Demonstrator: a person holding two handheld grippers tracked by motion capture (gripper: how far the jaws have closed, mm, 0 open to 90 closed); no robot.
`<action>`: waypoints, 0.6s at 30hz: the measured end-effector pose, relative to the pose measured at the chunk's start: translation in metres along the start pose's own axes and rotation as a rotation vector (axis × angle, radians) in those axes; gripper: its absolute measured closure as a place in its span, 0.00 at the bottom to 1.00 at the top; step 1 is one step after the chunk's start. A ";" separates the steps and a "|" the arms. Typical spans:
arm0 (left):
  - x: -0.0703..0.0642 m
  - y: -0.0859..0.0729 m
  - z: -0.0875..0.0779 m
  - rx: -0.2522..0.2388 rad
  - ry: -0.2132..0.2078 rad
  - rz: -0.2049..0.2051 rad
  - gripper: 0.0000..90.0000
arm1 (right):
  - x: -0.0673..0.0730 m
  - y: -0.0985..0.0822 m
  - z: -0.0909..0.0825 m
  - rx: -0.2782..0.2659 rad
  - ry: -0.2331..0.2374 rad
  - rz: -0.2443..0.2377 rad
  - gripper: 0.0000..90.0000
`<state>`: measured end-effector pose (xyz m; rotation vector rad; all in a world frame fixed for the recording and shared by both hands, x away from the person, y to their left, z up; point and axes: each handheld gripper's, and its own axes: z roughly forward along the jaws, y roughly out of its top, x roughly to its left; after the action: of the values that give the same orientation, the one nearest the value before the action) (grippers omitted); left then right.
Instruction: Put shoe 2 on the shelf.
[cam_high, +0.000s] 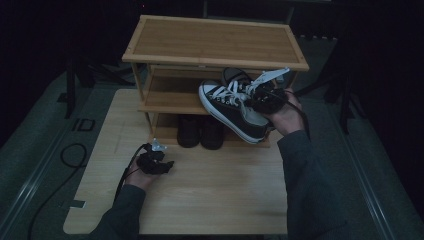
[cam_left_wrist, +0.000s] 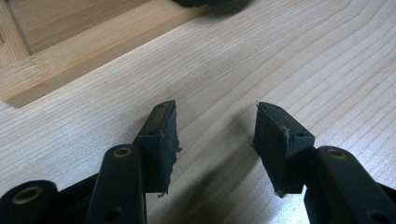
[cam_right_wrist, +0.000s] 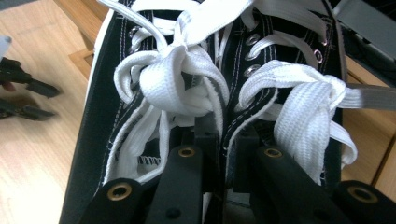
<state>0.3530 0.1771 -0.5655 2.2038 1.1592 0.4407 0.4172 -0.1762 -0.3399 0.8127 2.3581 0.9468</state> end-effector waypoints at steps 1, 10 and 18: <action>0.000 0.000 0.000 0.000 0.000 0.001 0.56 | 0.001 0.000 0.002 0.001 -0.005 0.000 0.94; 0.000 0.000 0.000 0.000 0.000 0.000 0.56 | 0.004 0.002 0.005 -0.008 -0.046 0.036 0.94; 0.000 0.000 0.000 -0.001 0.000 -0.001 0.55 | 0.009 0.006 0.009 0.012 -0.108 0.054 0.93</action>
<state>0.3528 0.1771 -0.5656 2.2017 1.1599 0.4407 0.4184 -0.1628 -0.3428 0.9132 2.2618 0.8888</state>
